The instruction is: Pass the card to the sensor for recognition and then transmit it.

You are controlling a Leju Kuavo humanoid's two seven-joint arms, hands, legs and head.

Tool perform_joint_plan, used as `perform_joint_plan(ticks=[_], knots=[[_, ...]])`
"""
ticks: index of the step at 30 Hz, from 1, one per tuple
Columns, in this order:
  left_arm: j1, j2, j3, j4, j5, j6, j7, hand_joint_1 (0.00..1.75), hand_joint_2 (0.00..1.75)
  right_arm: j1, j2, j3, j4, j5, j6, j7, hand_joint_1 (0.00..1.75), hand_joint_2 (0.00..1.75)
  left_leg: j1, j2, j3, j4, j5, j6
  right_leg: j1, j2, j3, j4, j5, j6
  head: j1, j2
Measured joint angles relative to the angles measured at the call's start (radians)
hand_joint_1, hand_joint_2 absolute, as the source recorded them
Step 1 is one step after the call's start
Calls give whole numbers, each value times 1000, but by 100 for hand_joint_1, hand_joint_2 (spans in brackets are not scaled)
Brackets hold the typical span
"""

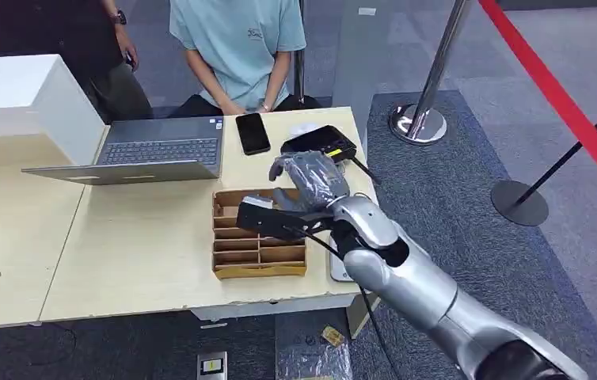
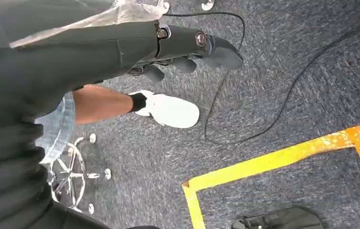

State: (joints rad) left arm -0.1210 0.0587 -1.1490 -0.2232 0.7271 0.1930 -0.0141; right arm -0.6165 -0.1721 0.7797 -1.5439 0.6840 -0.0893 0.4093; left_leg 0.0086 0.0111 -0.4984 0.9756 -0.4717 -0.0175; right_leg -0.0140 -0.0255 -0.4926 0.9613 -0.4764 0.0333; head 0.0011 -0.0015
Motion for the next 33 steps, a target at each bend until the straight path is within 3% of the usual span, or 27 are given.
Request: perform_joint_plan(ticks=[2,3,6,7,8,9,10,11,12,13,14,16,18,20,22,31,33], knots=[[0,0,2,0,5,0,0,0,175,29,-3,0,-18,2,5,0,173,175,0,0,0,0,0,0,0,0,0,0,0,0,0,0],[0,0,3,0,6,0,0,0,175,44,-6,1,-28,3,6,0,154,175,0,0,0,0,0,0,0,0,0,0,0,0,0,0],[0,0,8,0,6,0,0,0,175,88,-11,6,-54,6,10,0,147,175,0,0,0,0,0,0,0,0,0,0,0,0,0,0],[0,0,8,0,6,0,0,0,175,99,-14,8,-61,7,11,0,134,175,0,0,0,0,0,0,0,0,0,0,0,0,0,0],[0,0,8,0,5,0,0,0,175,109,-16,9,-66,8,12,0,80,175,0,0,0,0,0,0,0,0,0,0,0,0,0,0],[1,0,9,0,4,0,0,0,175,117,-16,9,-67,8,13,0,45,175,0,0,0,0,0,0,0,0,0,0,0,0,0,0],[1,0,9,0,3,0,0,0,175,125,-18,10,-67,8,13,0,68,175,0,0,0,0,0,0,0,0,0,0,0,0,0,0],[1,0,9,0,3,0,0,0,175,131,-18,11,-67,8,12,0,131,175,0,0,0,0,0,0,0,0,0,0,0,0,0,0],[1,0,9,0,2,0,0,0,175,137,-20,13,-67,8,12,-1,134,175,0,0,0,0,0,0,0,0,0,0,0,0,0,0],[1,0,9,0,1,0,0,0,175,142,-21,15,-66,7,13,-3,105,175,0,0,0,0,0,0,0,0,0,0,0,0,0,0],[1,0,9,0,-1,0,0,0,175,147,-21,18,-64,2,14,-8,94,175,0,0,0,0,0,0,0,0,0,0,0,0,0,0],[0,0,9,0,-2,0,0,0,175,156,-21,23,-61,-7,15,-19,119,175,0,0,0,0,0,0,0,0,0,0,0,0,0,0],[0,0,9,0,-4,0,0,0,175,162,-19,27,-51,-18,14,-31,131,175,0,0,0,0,0,0,0,0,0,0,0,0,0,0],[0,0,9,0,-9,0,1,0,175,164,-17,32,-37,-31,10,-43,124,175,0,0,-1,0,0,0,0,0,0,0,0,0,0,0],[0,0,9,0,-13,0,2,0,175,163,-11,36,-16,-53,5,-57,140,175,0,0,-1,0,0,0,0,0,0,0,0,0,0,0],[0,0,9,0,-19,-3,2,0,175,162,8,49,106,-114,-14,-91,129,175,0,0,-1,0,0,0,0,0,0,0,0,0,0,0],[0,0,9,0,-20,-3,5,0,175,160,12,49,140,-127,-24,-100,119,175,0,0,-1,0,0,0,0,0,0,0,0,0,0,0]])
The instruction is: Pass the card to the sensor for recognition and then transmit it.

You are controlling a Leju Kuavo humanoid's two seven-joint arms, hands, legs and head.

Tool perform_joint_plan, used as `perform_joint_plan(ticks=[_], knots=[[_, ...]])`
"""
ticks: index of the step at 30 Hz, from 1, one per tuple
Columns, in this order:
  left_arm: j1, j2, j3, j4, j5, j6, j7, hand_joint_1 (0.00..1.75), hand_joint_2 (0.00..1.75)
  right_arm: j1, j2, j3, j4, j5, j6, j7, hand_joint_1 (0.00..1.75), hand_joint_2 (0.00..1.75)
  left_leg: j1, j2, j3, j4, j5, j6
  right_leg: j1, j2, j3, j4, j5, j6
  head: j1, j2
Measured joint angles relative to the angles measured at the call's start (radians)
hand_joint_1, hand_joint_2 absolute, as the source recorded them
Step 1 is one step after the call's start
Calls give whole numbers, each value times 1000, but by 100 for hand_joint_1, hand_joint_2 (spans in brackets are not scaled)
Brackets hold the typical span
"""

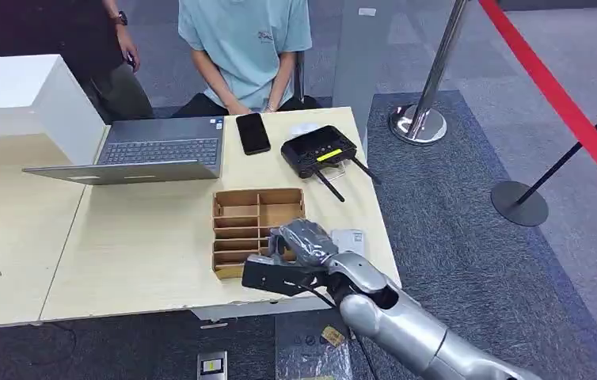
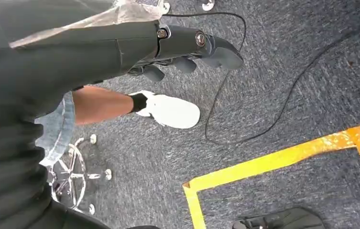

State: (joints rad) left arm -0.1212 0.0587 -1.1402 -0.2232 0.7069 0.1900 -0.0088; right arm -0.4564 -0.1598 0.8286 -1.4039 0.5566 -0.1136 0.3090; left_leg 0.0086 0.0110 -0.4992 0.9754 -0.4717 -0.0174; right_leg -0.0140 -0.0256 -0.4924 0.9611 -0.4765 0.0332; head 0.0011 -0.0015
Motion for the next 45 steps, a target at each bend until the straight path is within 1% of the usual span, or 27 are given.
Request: perform_joint_plan(ticks=[2,3,4,7,10,11,12,15,17,22,23,25,26,28,30,32,33,35,39,40,41,42,44,45], knots=[[0,0,0,0,-1,0,5,0,175,-6,3,0,33,-14,-11,-10,87,175,0,0,0,0,0,0,0,0,0,0,0,0,0,0],[0,0,0,0,-1,0,6,0,175,-10,5,0,51,-21,-13,-13,82,175,0,0,0,0,0,0,0,0,0,0,0,0,0,0],[0,0,0,0,-1,0,6,0,175,-14,6,0,67,-24,-14,-16,72,175,0,0,0,0,0,0,0,0,0,0,0,0,0,0],[0,0,0,0,-1,0,7,0,175,-25,7,0,113,-36,-18,-24,77,175,0,0,0,0,0,0,0,0,0,0,0,0,0,0],[0,0,0,0,-1,0,7,0,175,-36,8,0,145,-39,-24,-27,101,175,0,0,0,0,0,0,0,0,0,0,0,0,0,0],[0,0,0,0,-1,0,7,0,175,-39,8,0,155,-40,-28,-27,99,175,0,0,0,0,0,0,0,0,0,0,0,0,0,0],[0,0,0,0,-1,0,8,0,175,-43,8,-1,162,-42,-30,-27,89,175,0,0,0,0,0,0,0,0,0,0,0,0,0,0],[0,0,0,0,1,0,9,0,175,-52,8,-3,176,-47,-35,-27,91,175,0,0,0,0,0,0,0,0,0,0,0,0,0,0],[1,0,0,0,3,0,12,0,175,-55,8,-6,180,-48,-37,-26,86,175,0,0,0,0,0,0,0,0,0,0,0,0,0,0],[1,0,0,0,8,0,11,0,175,-66,3,-13,174,-40,-31,-3,89,175,0,0,0,0,0,0,0,0,0,0,0,0,0,0],[1,0,0,0,8,0,11,0,175,-69,1,-16,166,-36,-30,0,80,175,0,0,0,0,0,0,0,0,0,0,0,0,0,0],[2,0,0,0,8,0,8,0,175,-82,-3,-21,147,-32,-24,11,79,175,0,0,1,0,0,0,0,0,0,0,0,0,0,0],[2,0,0,0,9,0,8,0,175,-88,-4,-22,137,-31,-20,17,75,175,0,0,1,0,0,0,0,0,0,0,0,0,0,0],[2,0,0,0,10,0,6,0,175,-101,-6,-26,113,-25,-13,25,75,175,0,0,1,0,0,0,0,0,0,0,0,0,0,0],[2,0,0,0,11,0,6,0,175,-116,-8,-27,83,-18,-8,33,79,175,0,0,1,0,0,0,0,0,0,0,0,0,0,0],[2,0,0,0,12,0,6,0,175,-134,-10,-27,52,-13,-1,41,77,175,0,0,1,0,0,0,0,0,0,1,0,0,0,0],[2,0,0,0,13,0,6,0,175,-145,-11,-27,34,-11,3,47,82,175,0,0,1,0,0,0,0,0,0,1,0,0,0,0],[2,0,0,0,15,0,6,0,175,-168,-11,-27,1,-11,11,51,79,175,0,0,1,0,0,0,0,0,0,1,0,0,0,0],[2,0,0,1,15,0,6,0,175,-201,-8,-26,-54,-21,22,58,86,175,0,0,0,0,0,0,0,0,0,1,0,0,0,0],[2,0,0,1,14,0,6,0,175,-207,-6,-25,-60,-24,23,58,86,175,0,0,0,0,0,0,0,0,0,1,0,0,0,0],[2,0,0,1,12,0,6,0,175,-212,-3,-25,-63,-30,23,58,91,175,0,0,1,0,0,0,0,0,0,0,0,0,0,0],[2,0,0,1,11,0,6,0,175,-214,-1,-25,-64,-35,23,57,91,175,0,0,0,0,0,0,0,0,0,0,0,0,0,0],[2,0,0,1,8,0,6,0,175,-214,3,-22,-64,-43,23,47,84,175,0,0,0,0,0,0,0,0,0,0,0,0,0,0],[2,0,0,1,5,0,6,0,175,-215,7,-20,-61,-46,25,42,73,175,0,0,0,0,0,0,0,0,0,0,0,0,0,0]])
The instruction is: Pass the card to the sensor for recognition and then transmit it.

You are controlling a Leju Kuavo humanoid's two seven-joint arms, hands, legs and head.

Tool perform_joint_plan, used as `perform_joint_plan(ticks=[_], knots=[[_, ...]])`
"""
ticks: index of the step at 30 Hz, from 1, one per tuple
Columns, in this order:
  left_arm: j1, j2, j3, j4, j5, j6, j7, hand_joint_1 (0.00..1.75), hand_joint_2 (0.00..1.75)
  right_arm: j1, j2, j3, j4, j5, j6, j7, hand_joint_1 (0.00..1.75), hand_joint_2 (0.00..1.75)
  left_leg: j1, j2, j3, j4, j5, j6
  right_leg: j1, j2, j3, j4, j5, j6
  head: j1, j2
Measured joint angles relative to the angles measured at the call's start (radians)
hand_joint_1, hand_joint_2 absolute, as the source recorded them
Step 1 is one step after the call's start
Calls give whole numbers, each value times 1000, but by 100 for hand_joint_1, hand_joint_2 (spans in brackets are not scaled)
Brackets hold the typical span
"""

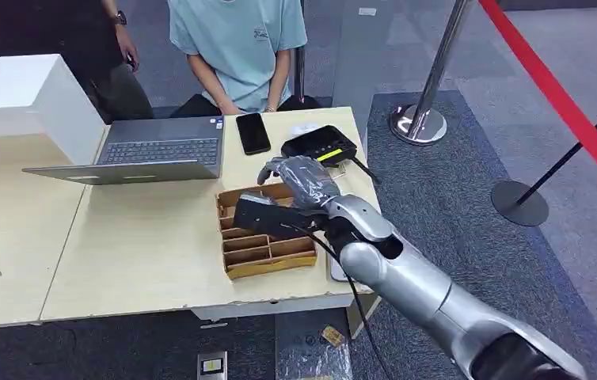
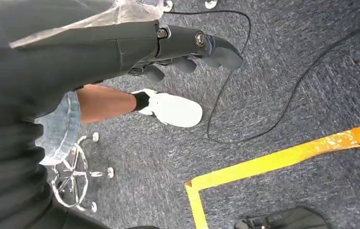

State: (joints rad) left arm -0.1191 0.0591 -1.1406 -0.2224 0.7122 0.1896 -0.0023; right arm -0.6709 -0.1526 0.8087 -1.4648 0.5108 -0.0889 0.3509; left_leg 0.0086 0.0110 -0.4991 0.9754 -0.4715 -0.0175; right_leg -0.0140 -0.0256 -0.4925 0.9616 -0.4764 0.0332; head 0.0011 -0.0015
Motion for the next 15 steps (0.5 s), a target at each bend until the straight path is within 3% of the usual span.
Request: perform_joint_plan(ticks=[1,6,9,12,15], knots=[[-1,0,0,0,-3,-2,1,0,175,-1,6,4,8,-4,4,-7,68,175,0,0,0,0,0,0,0,0,0,0,0,0,0,0],[-2,0,0,0,-16,-8,2,0,175,-3,43,23,90,-3,7,-53,93,175,0,0,0,0,0,0,0,0,0,0,0,0,0,0],[-2,0,0,0,-21,-9,2,0,175,-10,69,38,166,-3,6,-78,82,175,0,0,0,0,0,0,0,0,0,0,0,0,0,0],[-2,0,0,0,-24,-9,2,0,175,-11,85,50,223,-6,3,-90,94,175,1,0,0,0,0,0,1,0,0,0,0,0,0,0],[-3,0,-1,0,-27,-9,6,0,175,-21,100,58,296,-17,-3,-101,91,175,1,0,0,0,0,0,1,0,0,0,0,0,0,0]])
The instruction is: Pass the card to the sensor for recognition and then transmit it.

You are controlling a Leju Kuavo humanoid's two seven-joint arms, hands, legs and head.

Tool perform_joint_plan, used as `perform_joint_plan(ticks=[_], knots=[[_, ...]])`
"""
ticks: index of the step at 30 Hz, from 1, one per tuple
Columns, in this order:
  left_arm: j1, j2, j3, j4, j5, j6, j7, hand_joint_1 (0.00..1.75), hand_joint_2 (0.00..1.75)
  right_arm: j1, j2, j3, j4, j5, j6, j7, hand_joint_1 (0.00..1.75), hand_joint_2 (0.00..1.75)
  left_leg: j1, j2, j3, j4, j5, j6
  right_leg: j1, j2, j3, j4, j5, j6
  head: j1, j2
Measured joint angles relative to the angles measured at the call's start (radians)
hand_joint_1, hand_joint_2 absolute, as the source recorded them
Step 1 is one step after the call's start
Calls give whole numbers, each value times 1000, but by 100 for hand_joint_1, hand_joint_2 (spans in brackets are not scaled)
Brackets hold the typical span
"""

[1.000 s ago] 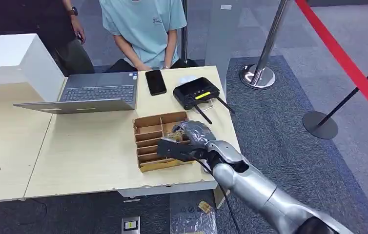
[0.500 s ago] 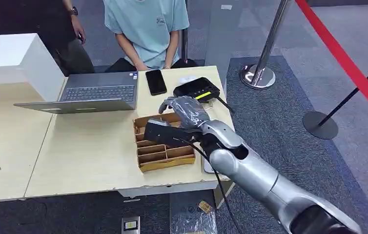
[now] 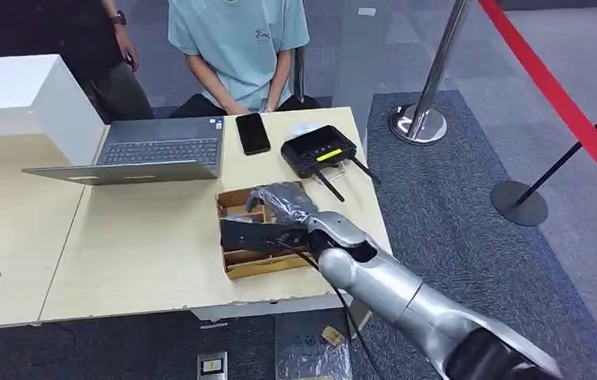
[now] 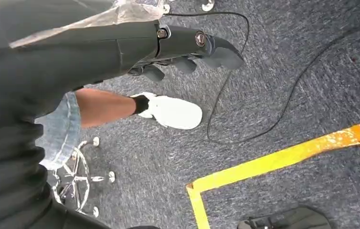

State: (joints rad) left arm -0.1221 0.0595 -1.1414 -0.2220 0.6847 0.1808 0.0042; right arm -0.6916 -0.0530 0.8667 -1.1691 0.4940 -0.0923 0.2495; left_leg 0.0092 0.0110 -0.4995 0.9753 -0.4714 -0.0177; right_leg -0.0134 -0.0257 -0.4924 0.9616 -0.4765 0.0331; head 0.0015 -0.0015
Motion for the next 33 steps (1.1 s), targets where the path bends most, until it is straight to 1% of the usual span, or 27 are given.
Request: perform_joint_plan(ticks=[1,2,3,5,6,7,9,11,12,13,17,18,20,21,22,23,24,25,26,28,30,31,32,33], knots=[[0,0,0,0,-2,0,1,0,175,-2,2,3,22,-4,-2,-4,87,175,0,0,0,0,0,0,0,0,0,0,0,0,0,0],[1,0,0,0,-2,0,2,0,175,-6,6,6,46,-8,-3,-6,91,175,0,0,0,0,0,0,0,0,0,0,0,0,0,0],[1,0,0,0,-2,-1,2,0,175,-11,10,7,66,-9,-5,-6,87,175,0,0,0,0,0,0,0,0,0,0,0,0,-1,0],[1,0,-1,1,-3,-1,7,0,175,-19,15,9,110,-11,-8,-7,87,175,0,0,0,0,0,0,0,0,0,0,0,0,0,0],[1,0,-1,1,-3,-1,11,0,175,-24,17,10,129,-13,-11,-7,80,175,0,0,0,0,0,0,0,0,0,0,0,0,-1,0],[1,0,-1,1,-3,-1,14,0,175,-28,17,10,146,-15,-13,-7,84,175,0,0,0,0,0,0,0,0,0,0,0,0,0,0],[2,1,-1,1,-3,-2,17,0,175,-33,16,10,172,-19,-18,-8,82,175,0,0,0,0,0,0,0,0,0,0,0,0,0,0],[2,2,-1,1,-2,-2,17,0,175,-35,16,10,190,-22,-22,-8,86,175,0,0,0,0,0,0,0,0,0,0,0,0,0,0],[2,2,-1,1,-2,-2,17,0,175,-35,16,9,196,-25,-25,-8,91,175,0,0,0,0,0,0,0,0,0,0,0,0,0,0],[2,2,-1,1,-1,-2,17,0,175,-36,16,9,201,-27,-29,-8,89,175,0,0,0,0,0,0,0,0,-1,0,0,0,-1,0],[2,4,-1,1,2,-2,17,0,175,-47,12,2,217,-33,-39,-5,91,175,0,0,0,0,0,0,0,0,-1,0,0,0,0,0],[2,5,-1,1,3,-2,17,0,175,-50,11,1,220,-34,-41,-5,96,175,0,0,0,0,0,0,0,0,-1,0,0,0,0,0],[2,6,-1,1,4,-2,17,0,175,-55,6,-5,222,-40,-43,-1,96,175,0,0,0,0,0,0,0,0,0,0,0,0,0,0],[2,7,-1,1,4,-2,16,0,175,-57,5,-10,223,-42,-44,1,103,175,0,0,0,0,0,0,0,0,0,0,0,0,0,0],[3,7,-1,1,4,-2,16,0,175,-59,4,-13,223,-42,-44,2,122,175,0,0,0,0,0,0,0,0,-1,0,0,0,0,0],[3,8,-1,1,4,-2,16,0,175,-61,2,-15,224,-43,-45,2,147,175,0,0,0,0,0,0,0,0,0,0,0,0,0,0],[3,8,-1,1,6,-2,16,0,175,-63,0,-15,224,-43,-45,2,150,175,0,0,1,0,0,0,0,0,0,0,0,0,0,0],[3,8,-1,1,6,-2,16,0,175,-64,-2,-16,224,-43,-45,2,143,175,0,0,0,0,0,0,0,0,0,0,0,0,0,0],[3,8,-1,2,6,-2,16,0,175,-63,-3,-17,224,-43,-45,2,143,175,0,0,1,0,0,0,0,0,0,0,0,0,0,0],[3,8,-1,2,7,-2,16,0,175,-63,-4,-17,224,-43,-47,3,93,175,0,0,0,0,0,0,0,0,0,0,0,0,0,0],[3,8,-1,1,7,-2,16,0,175,-63,-6,-19,224,-44,-50,4,101,175,0,0,0,0,0,0,0,0,-1,0,0,0,0,0],[3,8,-1,1,7,-2,16,0,175,-63,-6,-19,224,-44,-50,4,110,175,0,0,1,0,0,0,0,0,-1,0,0,0,0,0],[3,8,-1,2,9,-2,16,0,175,-63,-8,-20,223,-44,-50,4,110,175,0,0,0,0,0,0,0,0,-1,0,0,0,0,0],[3,8,-1,1,10,-2,16,0,175,-63,-9,-20,223,-44,-50,4,94,175,0,0,0,0,0,0,0,0,-1,0,0,0,0,0]])
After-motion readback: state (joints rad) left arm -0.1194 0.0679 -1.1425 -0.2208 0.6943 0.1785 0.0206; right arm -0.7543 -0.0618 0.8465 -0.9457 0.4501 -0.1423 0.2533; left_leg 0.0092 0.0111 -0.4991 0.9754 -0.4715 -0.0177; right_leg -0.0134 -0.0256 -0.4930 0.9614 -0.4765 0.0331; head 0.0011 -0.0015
